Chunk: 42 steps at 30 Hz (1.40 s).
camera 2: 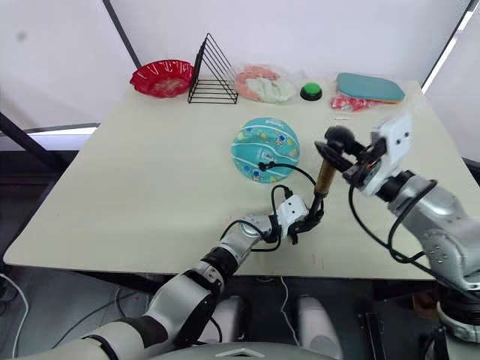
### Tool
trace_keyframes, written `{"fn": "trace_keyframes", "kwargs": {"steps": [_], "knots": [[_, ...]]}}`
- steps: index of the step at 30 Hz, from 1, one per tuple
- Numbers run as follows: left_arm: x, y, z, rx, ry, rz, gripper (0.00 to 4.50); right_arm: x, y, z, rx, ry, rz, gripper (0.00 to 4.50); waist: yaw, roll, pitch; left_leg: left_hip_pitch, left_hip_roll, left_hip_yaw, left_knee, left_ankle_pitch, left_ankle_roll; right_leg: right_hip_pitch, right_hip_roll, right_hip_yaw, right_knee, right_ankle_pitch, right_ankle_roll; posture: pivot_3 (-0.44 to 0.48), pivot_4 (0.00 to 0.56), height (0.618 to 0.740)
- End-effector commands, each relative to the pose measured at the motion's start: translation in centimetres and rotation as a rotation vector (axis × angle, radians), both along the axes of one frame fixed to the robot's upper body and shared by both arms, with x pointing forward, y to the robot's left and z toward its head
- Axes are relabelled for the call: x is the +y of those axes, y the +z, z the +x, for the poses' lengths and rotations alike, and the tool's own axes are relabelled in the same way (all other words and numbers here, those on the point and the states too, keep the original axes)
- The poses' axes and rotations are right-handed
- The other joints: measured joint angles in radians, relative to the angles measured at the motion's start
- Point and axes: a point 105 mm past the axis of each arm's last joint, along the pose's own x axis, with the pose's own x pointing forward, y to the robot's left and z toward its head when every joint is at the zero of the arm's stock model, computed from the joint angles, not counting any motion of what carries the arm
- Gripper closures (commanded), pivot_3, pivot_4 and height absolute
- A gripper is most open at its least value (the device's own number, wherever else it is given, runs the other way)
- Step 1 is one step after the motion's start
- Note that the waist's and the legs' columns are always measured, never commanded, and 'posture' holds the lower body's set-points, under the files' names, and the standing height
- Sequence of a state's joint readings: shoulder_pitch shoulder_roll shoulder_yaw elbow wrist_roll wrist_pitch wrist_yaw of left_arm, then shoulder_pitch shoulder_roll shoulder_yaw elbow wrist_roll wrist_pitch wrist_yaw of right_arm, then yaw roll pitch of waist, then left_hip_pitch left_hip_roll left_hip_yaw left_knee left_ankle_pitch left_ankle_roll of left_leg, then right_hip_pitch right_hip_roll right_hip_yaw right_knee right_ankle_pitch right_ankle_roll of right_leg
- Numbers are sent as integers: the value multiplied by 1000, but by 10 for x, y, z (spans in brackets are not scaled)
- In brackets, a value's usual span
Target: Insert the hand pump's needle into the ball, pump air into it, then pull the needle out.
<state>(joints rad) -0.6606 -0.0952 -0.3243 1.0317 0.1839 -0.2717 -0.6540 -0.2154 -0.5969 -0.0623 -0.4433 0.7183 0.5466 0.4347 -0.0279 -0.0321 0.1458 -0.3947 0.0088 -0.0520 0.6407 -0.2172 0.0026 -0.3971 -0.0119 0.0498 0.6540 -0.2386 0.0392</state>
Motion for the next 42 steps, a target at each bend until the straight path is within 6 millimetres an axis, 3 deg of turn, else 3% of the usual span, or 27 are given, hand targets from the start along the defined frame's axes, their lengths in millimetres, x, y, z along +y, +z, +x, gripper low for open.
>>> {"fn": "trace_keyframes", "kwargs": {"steps": [1,4,7,11,15,20,23,26,28,32,42], "knots": [[6,-22,-13,64,-25,53,3435,-16,-97,5,279,-102,-139,3351,-6,-1,-4,1,1,-1,-1,0,0,1,0,-1,-1,0,0,0,150,740],[8,-26,-15,73,-22,66,3435,-12,-130,-2,335,-72,-203,3351,-8,0,-10,1,1,-1,-3,0,0,2,-1,-2,-3,0,0,0,150,740],[9,-28,-15,74,-25,76,3435,-7,-127,-1,310,-57,-197,3351,-7,0,-15,1,0,-3,-4,0,0,2,-1,-4,-6,0,0,0,150,740],[10,-29,-15,79,-22,81,3435,-10,-60,14,127,-77,-133,3351,-7,0,-15,0,0,-4,-5,0,0,2,-1,-4,-7,0,0,0,150,740],[10,-30,-16,81,-26,86,3435,-12,6,12,-23,-67,-101,3351,-2,9,-3,-3,-2,-5,-5,0,0,1,-3,-5,-7,0,0,0,150,740],[9,-31,-17,84,-31,86,3435,-16,58,-2,-115,-51,-91,3351,12,14,7,-10,-4,-5,-5,0,0,-4,-4,-5,-10,3,6,0,150,740],[9,-33,-19,90,-39,89,3435,-21,102,-11,-184,-48,-48,3351,15,15,7,-21,-4,-6,-3,0,0,-13,-4,-5,-9,5,8,0,150,740],[9,-33,-20,91,-40,89,3435,-24,116,-13,-186,-51,-30,3351,16,16,8,-21,-5,-5,-3,0,0,-13,-4,-5,-9,5,8,0,150,740],[8,-33,-20,91,-40,89,3435,-24,108,-11,-154,-53,-31,3351,16,15,9,-21,-5,-6,-3,0,0,-13,-4,-6,-9,5,7,0,150,740],[7,-34,-21,94,-42,88,3435,-26,70,-2,-49,-71,-44,3351,16,14,8,-21,-5,-6,-3,0,0,-13,-4,-6,-10,5,7,0,150,740],[12,-36,-20,92,-25,94,3435,-15,-84,5,242,-63,-155,3351,4,1,-4,-6,-2,-5,-5,0,0,0,-2,-5,-11,4,6,0,150,740]]}}
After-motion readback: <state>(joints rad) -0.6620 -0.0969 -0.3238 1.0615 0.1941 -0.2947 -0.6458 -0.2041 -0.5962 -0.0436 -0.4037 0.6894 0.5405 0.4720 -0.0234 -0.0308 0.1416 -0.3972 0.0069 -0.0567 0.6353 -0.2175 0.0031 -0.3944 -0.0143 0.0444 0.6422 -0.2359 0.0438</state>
